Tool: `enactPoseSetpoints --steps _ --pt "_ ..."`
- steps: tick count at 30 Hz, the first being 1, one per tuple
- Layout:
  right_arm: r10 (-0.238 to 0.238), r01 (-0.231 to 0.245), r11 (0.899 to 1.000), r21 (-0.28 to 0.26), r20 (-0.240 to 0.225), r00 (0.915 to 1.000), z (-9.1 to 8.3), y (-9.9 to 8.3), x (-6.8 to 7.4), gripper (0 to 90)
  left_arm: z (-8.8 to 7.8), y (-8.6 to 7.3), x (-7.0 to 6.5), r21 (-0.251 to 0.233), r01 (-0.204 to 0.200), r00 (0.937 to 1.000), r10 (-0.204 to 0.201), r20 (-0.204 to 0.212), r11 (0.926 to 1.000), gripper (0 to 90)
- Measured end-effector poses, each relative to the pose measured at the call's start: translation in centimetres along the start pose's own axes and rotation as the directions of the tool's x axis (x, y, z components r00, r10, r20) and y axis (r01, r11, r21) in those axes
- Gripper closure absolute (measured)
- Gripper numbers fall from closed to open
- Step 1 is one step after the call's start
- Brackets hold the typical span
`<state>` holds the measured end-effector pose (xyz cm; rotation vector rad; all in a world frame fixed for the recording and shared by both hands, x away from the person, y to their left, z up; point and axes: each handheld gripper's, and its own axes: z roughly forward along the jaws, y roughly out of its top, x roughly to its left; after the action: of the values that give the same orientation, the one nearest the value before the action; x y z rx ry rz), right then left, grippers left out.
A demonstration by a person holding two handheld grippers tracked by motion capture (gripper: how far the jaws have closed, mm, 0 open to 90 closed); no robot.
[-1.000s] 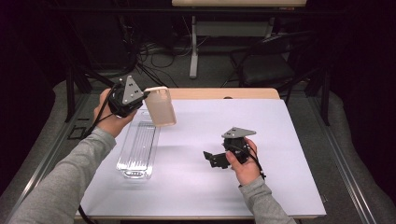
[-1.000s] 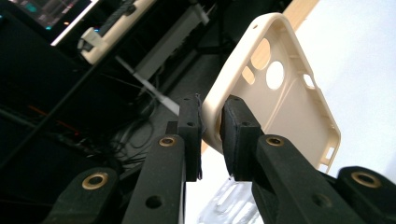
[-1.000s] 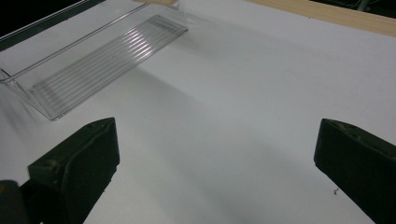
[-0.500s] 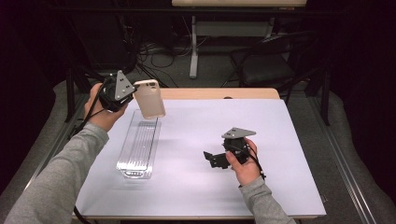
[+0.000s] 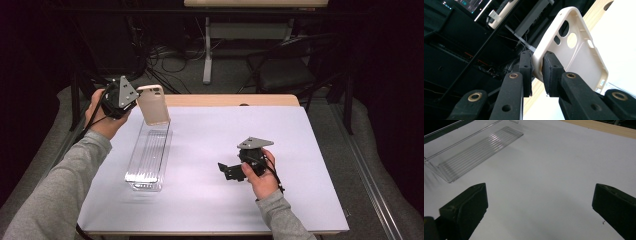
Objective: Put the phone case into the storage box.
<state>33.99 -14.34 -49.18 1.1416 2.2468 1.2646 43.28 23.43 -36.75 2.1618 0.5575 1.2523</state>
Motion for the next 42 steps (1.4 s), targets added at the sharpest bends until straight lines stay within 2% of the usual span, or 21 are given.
enactPoseSetpoints --steps 6,12,25,28,37,42 --pt "-0.002 0.002 1.000 0.001 0.002 1.0000 0.0 0.0 0.0 0.3 0.3 -0.3 0.0 0.000 -0.003 0.9999 0.003 -0.010 1.0000 79.2" --pt "-0.002 0.002 1.000 0.004 0.005 1.0000 0.0 -0.1 0.0 0.3 0.9 -1.1 -0.6 0.019 -0.024 0.9994 0.024 -0.025 0.9995 79.2" --pt "-0.004 0.004 1.000 0.002 0.004 1.0000 0.1 -0.2 0.1 0.4 2.5 -2.4 -1.7 0.034 -0.032 0.9990 0.033 -0.030 0.9989 79.2" --pt "-0.008 0.008 1.000 -0.001 0.015 0.9999 0.1 -0.2 0.2 0.3 2.7 -2.6 -1.8 0.037 -0.041 0.9985 0.042 -0.035 0.9985 79.2" --pt "-0.015 0.016 1.000 -0.014 0.038 0.9991 0.3 -0.4 0.3 0.3 3.5 -3.4 -2.2 0.042 -0.035 0.9988 0.036 -0.034 0.9985 79.2" --pt "-0.016 0.017 1.000 -0.013 0.040 0.9991 0.3 -0.5 0.3 0.4 4.0 -3.5 -2.7 0.050 -0.055 0.9979 0.057 -0.033 0.9973 79.2"
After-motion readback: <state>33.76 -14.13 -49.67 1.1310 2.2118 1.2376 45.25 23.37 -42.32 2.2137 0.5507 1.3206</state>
